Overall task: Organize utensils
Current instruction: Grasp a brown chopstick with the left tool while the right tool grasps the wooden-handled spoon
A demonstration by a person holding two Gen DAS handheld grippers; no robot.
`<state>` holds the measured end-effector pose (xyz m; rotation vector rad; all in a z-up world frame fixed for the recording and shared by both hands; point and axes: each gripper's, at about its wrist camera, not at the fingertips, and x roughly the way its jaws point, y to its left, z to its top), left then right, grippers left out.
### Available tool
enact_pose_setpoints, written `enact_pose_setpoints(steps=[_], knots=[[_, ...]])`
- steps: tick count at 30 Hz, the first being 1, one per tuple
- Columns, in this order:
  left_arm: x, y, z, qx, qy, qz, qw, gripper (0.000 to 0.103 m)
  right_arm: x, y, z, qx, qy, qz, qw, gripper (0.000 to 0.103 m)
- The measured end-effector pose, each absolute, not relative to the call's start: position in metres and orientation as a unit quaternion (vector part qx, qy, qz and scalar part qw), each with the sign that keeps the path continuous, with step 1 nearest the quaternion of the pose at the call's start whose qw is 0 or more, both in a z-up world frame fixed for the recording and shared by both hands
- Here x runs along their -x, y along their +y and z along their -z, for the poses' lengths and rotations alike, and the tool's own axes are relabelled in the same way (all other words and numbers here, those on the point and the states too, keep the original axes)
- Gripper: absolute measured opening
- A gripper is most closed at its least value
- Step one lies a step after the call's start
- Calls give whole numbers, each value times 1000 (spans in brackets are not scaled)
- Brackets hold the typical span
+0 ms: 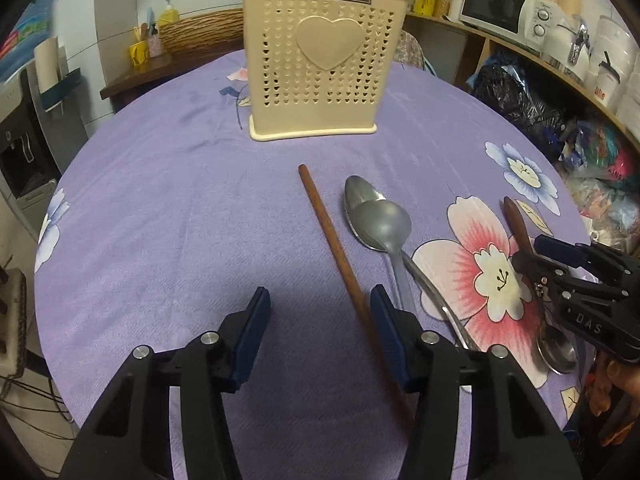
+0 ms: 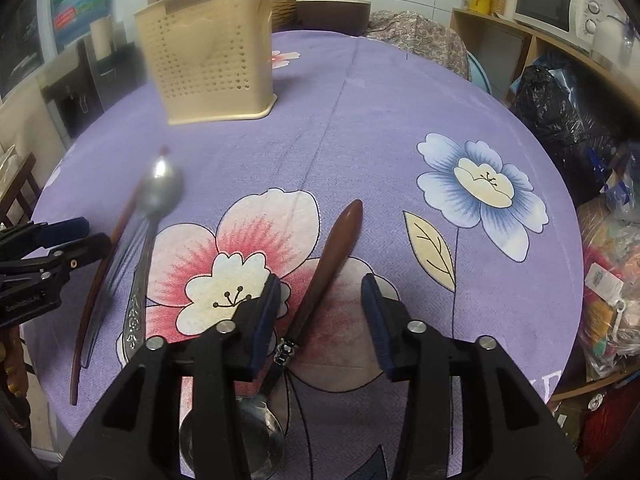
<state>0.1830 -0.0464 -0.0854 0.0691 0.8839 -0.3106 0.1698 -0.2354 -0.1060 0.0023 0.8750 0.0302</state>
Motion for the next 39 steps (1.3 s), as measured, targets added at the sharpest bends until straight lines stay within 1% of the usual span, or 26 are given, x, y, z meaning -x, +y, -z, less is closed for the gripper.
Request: enact_pose_setpoints(steps=[3, 5, 6, 8, 9, 12, 18, 19, 20, 21, 22, 26, 28, 30, 32, 33, 35, 36, 37, 38, 39], knots=[[-186, -53, 86, -44, 425, 149, 892, 45, -170, -237, 106, -4, 424, -15, 906, 51], [-186, -56, 87, -68, 419, 143, 894, 29, -170, -236, 106, -3, 424, -16, 906, 51], [-187, -55, 87, -75, 418, 144, 894, 27, -171, -237, 106, -4, 424, -16, 905, 51], [-190, -52, 86, -87, 417, 150, 892, 16, -171, -237, 107, -4, 424, -17, 905, 51], [-192, -49, 86, -91, 418, 152, 891, 14, -172, -238, 106, -4, 424, -17, 905, 51], [-200, -37, 85, -86, 425, 162, 887, 14, -175, -237, 106, -3, 425, -18, 905, 51], [-220, -20, 83, -41, 438, 171, 881, 15, -178, -231, 106, 1, 427, -26, 904, 51], [-223, -20, 83, -35, 441, 169, 881, 20, -180, -231, 106, 2, 428, -27, 903, 51], [-228, -19, 82, -29, 443, 166, 881, 32, -181, -230, 105, 2, 429, -28, 903, 51], [-231, -20, 82, -28, 443, 162, 881, 39, -183, -230, 105, 1, 431, -29, 902, 51], [-233, -21, 82, -32, 444, 154, 882, 50, -184, -231, 105, 1, 433, -28, 901, 51], [-251, -28, 83, -59, 443, 131, 885, 50, -191, -232, 104, -2, 439, -24, 898, 51], [-259, -32, 82, -71, 444, 125, 884, 48, -193, -233, 104, -4, 440, -21, 898, 51], [-267, -34, 81, -75, 446, 119, 884, 41, -196, -232, 104, -3, 441, -20, 897, 51], [-275, -37, 80, -74, 450, 118, 882, 31, -201, -230, 104, -5, 442, -20, 897, 49], [-277, -38, 79, -74, 452, 117, 881, 28, -204, -229, 104, -7, 442, -21, 897, 47], [-281, -42, 78, -74, 451, 118, 881, 17, -209, -225, 103, -6, 443, -24, 896, 37], [-282, -45, 78, -77, 449, 119, 882, 15, -212, -223, 102, -4, 443, -29, 896, 31], [-282, -48, 79, -83, 446, 120, 883, 12, -215, -220, 102, -2, 444, -32, 896, 28], [-280, -53, 79, -93, 442, 122, 884, 12, -217, -217, 102, 1, 444, -35, 895, 28], [-278, -57, 79, -97, 440, 123, 884, 12, -220, -214, 102, 4, 445, -37, 895, 24]])
